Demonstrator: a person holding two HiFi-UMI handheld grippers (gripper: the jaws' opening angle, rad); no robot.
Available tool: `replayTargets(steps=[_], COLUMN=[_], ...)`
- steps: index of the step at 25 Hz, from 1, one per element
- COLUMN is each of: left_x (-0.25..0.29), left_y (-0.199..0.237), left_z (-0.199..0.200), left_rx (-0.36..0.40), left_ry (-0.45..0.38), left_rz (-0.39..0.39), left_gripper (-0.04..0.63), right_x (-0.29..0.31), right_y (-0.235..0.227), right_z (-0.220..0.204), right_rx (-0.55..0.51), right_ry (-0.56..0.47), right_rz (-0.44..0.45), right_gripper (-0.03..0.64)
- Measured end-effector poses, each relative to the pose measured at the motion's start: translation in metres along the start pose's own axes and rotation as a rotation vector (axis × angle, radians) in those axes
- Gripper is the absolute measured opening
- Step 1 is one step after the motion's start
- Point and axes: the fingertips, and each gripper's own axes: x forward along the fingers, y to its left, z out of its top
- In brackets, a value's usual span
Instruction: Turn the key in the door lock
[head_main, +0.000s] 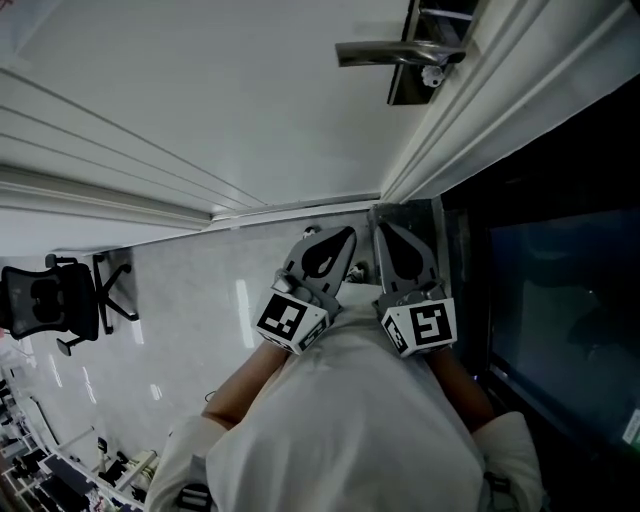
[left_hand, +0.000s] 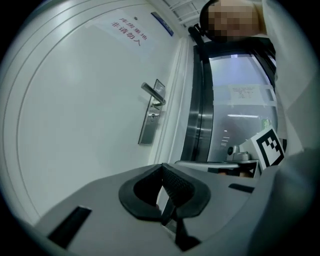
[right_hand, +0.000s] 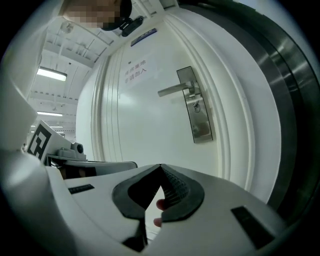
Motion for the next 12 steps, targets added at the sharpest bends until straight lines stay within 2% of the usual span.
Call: replayTargets(steps=[4, 8, 12], left_x=[-0.006, -0.002, 0.002], left_y=[0.008, 0.0, -0.005], left_z=[0.001, 0.0, -0.003], left_rx=[-0.027, 0.004, 0.006], left_ry=[-0.029, -0.017, -0.008], left_rz=[0.052, 0.027, 0.015], left_gripper=[0.005, 0.005, 0.005], right_x=[-0.001, 0.002, 0.0], right_y=[0.0, 0.01, 0.001], right_z=[-0.005, -0.002, -0.006], right_rx=[0.002, -0.028, 0.01], right_ry=[0.016, 0.017, 0.023], right_rz=[0.014, 0.066, 0.04], right_gripper=[0.005, 0.005, 0.005])
